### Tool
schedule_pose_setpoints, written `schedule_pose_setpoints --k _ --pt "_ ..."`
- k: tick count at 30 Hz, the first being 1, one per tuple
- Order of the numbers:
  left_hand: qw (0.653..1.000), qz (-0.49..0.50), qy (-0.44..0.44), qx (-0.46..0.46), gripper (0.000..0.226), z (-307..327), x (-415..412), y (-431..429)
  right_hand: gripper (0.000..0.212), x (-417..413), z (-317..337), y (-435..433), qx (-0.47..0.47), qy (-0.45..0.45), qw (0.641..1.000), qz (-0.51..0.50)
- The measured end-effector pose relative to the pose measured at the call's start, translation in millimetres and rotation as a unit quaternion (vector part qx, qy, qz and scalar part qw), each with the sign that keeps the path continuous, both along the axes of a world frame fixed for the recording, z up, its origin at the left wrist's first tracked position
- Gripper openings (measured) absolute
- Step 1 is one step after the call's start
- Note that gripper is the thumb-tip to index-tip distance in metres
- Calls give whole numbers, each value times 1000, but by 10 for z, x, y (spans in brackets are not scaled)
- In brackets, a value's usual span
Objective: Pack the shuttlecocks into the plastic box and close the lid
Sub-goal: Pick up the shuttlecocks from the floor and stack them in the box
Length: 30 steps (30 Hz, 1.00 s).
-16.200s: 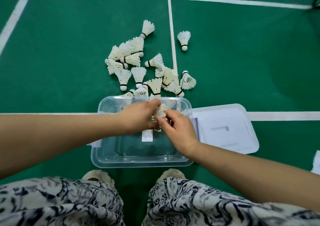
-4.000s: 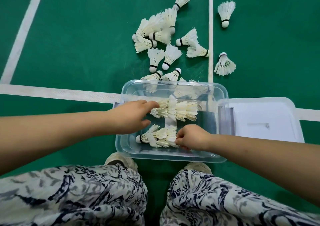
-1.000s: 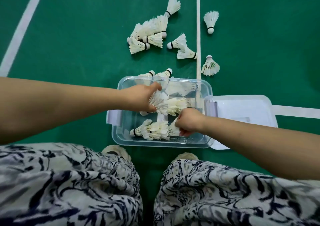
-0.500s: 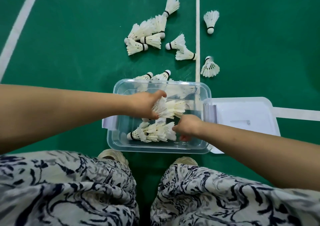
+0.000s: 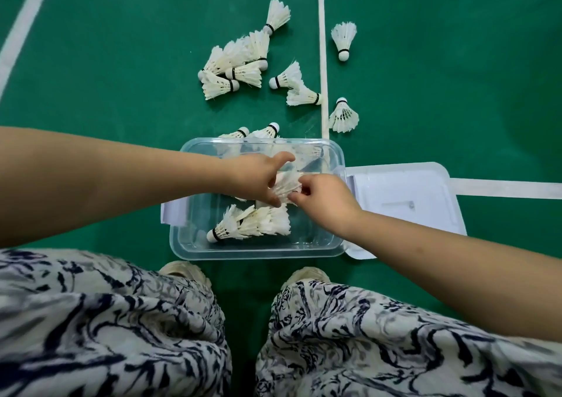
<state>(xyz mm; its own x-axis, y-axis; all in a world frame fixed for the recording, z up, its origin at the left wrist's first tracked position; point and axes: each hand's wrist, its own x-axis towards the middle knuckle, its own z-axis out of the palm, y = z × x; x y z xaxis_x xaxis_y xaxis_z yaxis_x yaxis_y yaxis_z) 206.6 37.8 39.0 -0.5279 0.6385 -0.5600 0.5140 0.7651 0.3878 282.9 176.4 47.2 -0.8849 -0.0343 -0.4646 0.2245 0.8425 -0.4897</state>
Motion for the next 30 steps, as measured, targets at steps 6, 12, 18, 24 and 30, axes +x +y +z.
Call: schedule_pose_setpoints --k 6,12,18,24,30 --pt "996 -25 -26 -81 65 -128 58 -89 12 -34 94 23 163 29 977 136" --pt "986 -82 -40 -138 51 -255 111 -206 31 -37 -26 -55 188 -66 956 215" --pt "978 -101 -67 -170 54 -351 77 -299 19 -116 -207 -68 157 -134 964 166" --pt "972 -103 -126 -171 54 -365 134 -326 22 -187 -388 -67 68 -272 952 121" --pt "963 -135 -135 -187 57 -376 217 -316 36 -146 -405 -146 147 -365 892 222"
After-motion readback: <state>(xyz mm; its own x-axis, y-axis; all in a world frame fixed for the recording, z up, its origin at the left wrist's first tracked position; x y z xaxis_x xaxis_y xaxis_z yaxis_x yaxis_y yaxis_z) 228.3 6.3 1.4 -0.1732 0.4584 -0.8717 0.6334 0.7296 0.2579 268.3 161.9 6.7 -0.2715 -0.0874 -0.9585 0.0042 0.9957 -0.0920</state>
